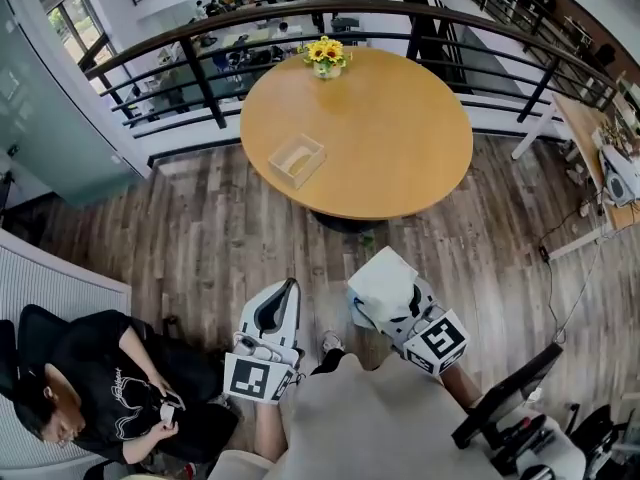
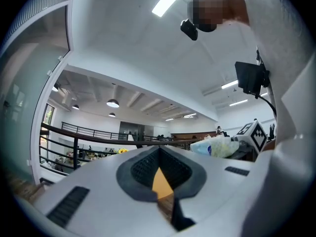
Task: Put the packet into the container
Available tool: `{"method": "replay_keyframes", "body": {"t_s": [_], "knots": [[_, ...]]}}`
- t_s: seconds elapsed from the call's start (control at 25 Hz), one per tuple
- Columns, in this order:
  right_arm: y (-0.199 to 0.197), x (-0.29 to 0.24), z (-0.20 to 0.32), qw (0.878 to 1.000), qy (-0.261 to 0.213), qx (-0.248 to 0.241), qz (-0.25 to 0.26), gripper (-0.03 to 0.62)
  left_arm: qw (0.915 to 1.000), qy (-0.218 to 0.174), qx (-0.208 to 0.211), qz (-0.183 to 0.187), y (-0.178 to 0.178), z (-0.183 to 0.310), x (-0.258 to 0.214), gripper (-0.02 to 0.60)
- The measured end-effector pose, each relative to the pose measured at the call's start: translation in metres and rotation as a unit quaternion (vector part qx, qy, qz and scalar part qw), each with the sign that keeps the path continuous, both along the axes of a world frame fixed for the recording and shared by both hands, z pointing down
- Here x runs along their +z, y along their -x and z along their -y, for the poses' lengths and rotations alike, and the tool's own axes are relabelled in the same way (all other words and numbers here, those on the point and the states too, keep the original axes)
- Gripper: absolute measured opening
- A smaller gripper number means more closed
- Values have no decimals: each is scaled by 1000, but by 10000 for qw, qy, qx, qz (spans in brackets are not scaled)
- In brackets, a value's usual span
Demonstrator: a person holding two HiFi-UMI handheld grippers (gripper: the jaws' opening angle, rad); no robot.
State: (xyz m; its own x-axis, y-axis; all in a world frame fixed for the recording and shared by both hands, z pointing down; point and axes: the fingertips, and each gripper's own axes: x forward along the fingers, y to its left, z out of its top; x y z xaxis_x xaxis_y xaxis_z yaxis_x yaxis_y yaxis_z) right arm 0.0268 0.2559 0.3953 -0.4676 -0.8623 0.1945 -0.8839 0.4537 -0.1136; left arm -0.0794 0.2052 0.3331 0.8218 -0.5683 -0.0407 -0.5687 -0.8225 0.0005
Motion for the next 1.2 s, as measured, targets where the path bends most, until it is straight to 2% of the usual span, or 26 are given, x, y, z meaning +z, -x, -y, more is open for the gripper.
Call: {"method": "replay_keyframes", "body": {"t_s": [0.12, 0.28, 0.44, 0.64, 0.84, 1.0, 1.2], "knots": [[3, -2, 19, 10000, 51, -54, -63, 296, 10000, 41, -28, -8, 2, 24, -1, 5], [-3, 3, 41, 9998, 220, -21, 13, 296, 9995, 283, -27, -135, -1, 45, 0, 5], [-8, 12, 70, 9996, 274, 4, 74, 296, 9995, 329, -18, 11, -6, 71, 12, 5], [-18, 17, 120, 9995, 215, -104, 188, 296, 9994, 333, -87, 23, -19, 117, 18, 5], [-39, 15, 180, 9995, 84, -243, 162, 296, 9986, 337, -392, -65, -35, 182, 9, 5], [-65, 6, 225, 9991, 10, -282, 325, 296, 9986, 114, -519, 7, -53, 229, -8, 5], [-92, -3, 270, 9986, -87, -267, 441, 296, 9980, 163, -605, -86, -75, 272, -14, 5]]}}
